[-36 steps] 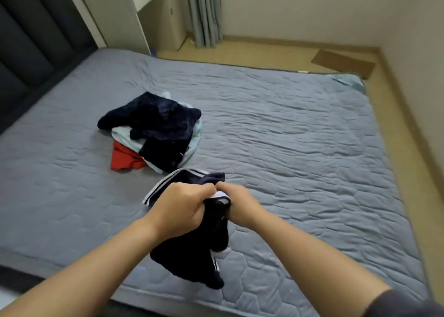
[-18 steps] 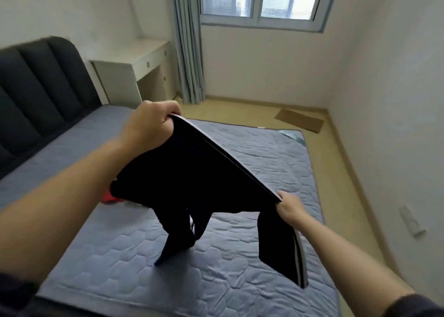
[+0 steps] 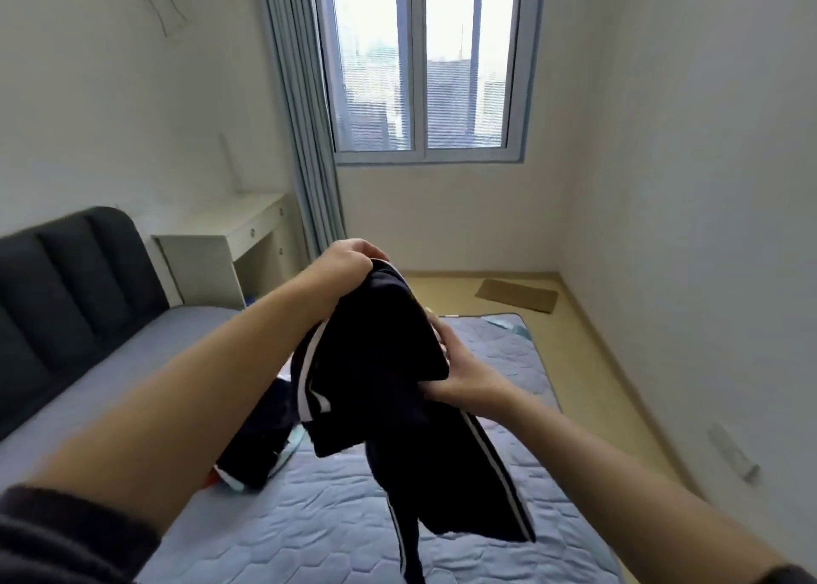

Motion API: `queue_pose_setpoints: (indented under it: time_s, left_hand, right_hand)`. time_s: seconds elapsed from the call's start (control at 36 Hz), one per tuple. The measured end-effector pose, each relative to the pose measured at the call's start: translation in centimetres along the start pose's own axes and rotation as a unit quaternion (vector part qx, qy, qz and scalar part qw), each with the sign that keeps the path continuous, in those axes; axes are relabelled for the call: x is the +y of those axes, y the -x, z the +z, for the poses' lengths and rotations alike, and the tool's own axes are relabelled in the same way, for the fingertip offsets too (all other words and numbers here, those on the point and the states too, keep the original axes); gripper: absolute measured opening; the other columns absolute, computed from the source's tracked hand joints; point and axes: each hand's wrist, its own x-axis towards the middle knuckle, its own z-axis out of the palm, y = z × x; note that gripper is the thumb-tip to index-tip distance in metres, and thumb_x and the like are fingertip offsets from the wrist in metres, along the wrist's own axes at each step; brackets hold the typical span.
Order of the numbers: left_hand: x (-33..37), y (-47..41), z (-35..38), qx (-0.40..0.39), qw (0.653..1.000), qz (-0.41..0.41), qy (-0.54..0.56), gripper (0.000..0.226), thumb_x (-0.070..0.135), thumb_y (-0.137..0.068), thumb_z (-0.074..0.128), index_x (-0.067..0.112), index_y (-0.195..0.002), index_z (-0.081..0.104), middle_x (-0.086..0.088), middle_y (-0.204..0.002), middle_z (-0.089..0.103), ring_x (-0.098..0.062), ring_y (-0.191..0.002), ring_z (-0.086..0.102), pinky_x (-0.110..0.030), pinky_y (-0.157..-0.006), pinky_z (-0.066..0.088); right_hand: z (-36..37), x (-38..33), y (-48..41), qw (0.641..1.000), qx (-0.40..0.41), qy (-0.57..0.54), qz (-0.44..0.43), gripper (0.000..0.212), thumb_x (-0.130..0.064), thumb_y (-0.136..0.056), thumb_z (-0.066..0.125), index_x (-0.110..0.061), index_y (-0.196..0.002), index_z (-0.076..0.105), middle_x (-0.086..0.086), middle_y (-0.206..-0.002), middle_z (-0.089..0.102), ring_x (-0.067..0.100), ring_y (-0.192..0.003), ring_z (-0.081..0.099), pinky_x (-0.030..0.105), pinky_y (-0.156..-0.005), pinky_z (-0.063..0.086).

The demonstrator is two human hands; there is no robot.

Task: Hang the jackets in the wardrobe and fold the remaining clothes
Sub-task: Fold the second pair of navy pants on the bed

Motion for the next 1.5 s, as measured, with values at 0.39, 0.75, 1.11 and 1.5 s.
queue_pose_setpoints:
  time_s: [0.39, 0.75, 1.11, 1.5]
  left_hand:
    - [1.2, -2.0, -2.3, 0.086, 0.986, -0.104, 0.099, 0.028, -0.006, -0.093, 0.040, 0.007, -0.077, 0.059, -0.008, -0.081, 0.055, -0.021, -0.083, 0.051, -0.024, -0.072, 0.038]
    - [0.8, 4.1, -1.5, -0.207, 0.976, -0.006, -0.060, 0.072, 0.059, -0.077, 0.062, 0.034, -0.136, 0.030, 0.008, -0.118, 0.054, -0.014, -0.105, 0.058, -0.039, -0.086, 0.054]
    - [-2.7, 5.2, -0.6, -0.081, 0.942, 0.144, -0.292, 0.036, 0.011, -0.085, 0.045, 0.027, -0.116, 0.050, -0.004, -0.110, 0.063, -0.025, -0.095, 0.060, -0.038, -0.083, 0.052]
    - [-0.4, 0.9, -9.3, -0.225, 0.877, 0.391, -0.167, 0.058, -0.021, -0.062, 0.034, 0.036, -0.069, 0.047, 0.008, -0.093, 0.056, -0.014, -0.086, 0.055, -0.029, -0.079, 0.048]
  right_hand:
    - [-0.2, -4.6, 2.4, 0.991, -0.016, -0.122, -0.054, 0.050, -0.026, -0.083, 0.070, -0.031, -0.126, 0.046, -0.007, -0.107, 0.066, 0.010, -0.100, 0.065, 0.025, -0.083, 0.053]
    - [-2.6, -8.0, -2.8, 0.983, 0.160, 0.088, -0.032, 0.015, -0.003, -0.082, 0.059, -0.010, -0.092, 0.068, 0.010, -0.089, 0.070, 0.025, -0.088, 0.065, 0.036, -0.080, 0.049]
    - [-3.7, -8.6, -2.7, 0.983, 0.097, 0.154, -0.027, 0.016, -0.011, -0.079, 0.063, -0.023, -0.090, 0.065, -0.002, -0.082, 0.066, 0.012, -0.076, 0.060, 0.019, -0.068, 0.046]
    - [-10.4, -11.3, 0.0, 0.907, -0.029, 0.379, -0.182, 0.075, -0.015, -0.087, 0.064, -0.066, -0.127, 0.027, -0.015, -0.114, 0.056, 0.010, -0.090, 0.061, 0.040, -0.086, 0.051]
